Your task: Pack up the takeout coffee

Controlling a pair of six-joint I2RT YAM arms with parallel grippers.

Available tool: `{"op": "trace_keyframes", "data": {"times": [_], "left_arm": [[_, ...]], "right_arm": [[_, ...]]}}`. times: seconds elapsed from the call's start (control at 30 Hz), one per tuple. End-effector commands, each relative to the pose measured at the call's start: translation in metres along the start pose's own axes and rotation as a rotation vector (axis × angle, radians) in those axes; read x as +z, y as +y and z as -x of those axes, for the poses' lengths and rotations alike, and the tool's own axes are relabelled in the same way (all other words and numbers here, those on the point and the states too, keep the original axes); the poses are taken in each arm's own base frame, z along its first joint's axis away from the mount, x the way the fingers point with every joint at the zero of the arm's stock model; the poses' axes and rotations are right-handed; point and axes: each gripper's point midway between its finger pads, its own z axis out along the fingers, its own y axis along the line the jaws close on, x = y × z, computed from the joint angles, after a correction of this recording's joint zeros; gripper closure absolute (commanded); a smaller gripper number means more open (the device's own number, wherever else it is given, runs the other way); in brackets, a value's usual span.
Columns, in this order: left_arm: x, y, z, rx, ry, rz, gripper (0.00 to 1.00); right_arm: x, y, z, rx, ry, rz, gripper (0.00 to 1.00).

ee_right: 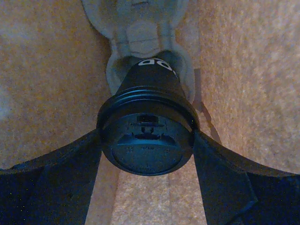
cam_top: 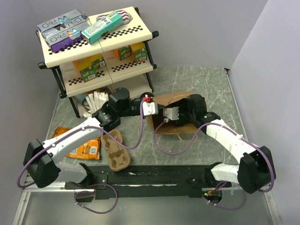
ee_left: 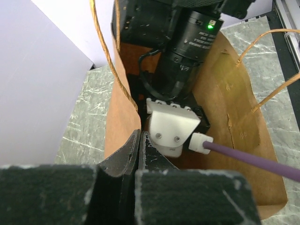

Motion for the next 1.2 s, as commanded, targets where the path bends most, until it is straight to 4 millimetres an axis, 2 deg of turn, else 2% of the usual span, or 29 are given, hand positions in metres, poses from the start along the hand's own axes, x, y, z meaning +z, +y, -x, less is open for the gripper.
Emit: {"op": "trace_keyframes", "data": {"times": [0.0,0.23,0.3,0.4,0.43,0.53,0.67,0.77,0.93,1.1,1.17], "left_arm": [[0.003,0.002,0.03,0.046,-0.093,-0.046,0.99],[0.008,0.007,0.028,0.039,-0.086,-0.043,0.99],[0.01,0.009,0.026,0.031,-0.083,-0.038,0.99],[0.01,0.012,0.025,0.001,-0.084,-0.035,0.99],[0.009,0.011,0.026,-0.009,-0.087,-0.04,0.99],[0.009,0.015,0.026,-0.052,-0.084,-0.036,0.99],[0.009,0.024,0.02,-0.12,-0.061,-0.009,0.99],[0.008,0.03,0.012,-0.174,-0.043,0.001,0.99],[0.006,0.034,0.016,-0.234,-0.065,0.008,0.99],[0.004,0.03,0.022,-0.282,-0.071,-0.014,0.99],[0.005,0.03,0.023,-0.309,-0.068,-0.02,0.99]], "right_arm": [[0.005,-0.002,0.0,-0.009,-0.013,0.056,1.0],[0.02,-0.006,-0.005,-0.009,-0.001,0.093,1.0],[0.023,-0.005,-0.007,-0.003,0.01,0.112,0.97],[0.022,-0.007,-0.009,0.008,0.021,0.113,0.81],[0.021,-0.009,-0.007,0.015,0.019,0.107,0.7],[0.006,-0.016,-0.002,0.03,0.007,0.071,0.55],[-0.013,-0.024,0.006,0.06,-0.011,0.053,0.49],[-0.025,-0.023,0.011,0.087,-0.024,0.051,0.4],[-0.041,-0.015,0.016,0.101,-0.037,0.067,0.25],[-0.061,-0.01,0.025,0.114,-0.068,0.081,0.21],[-0.068,-0.002,0.03,0.116,-0.093,0.11,0.18]]}}
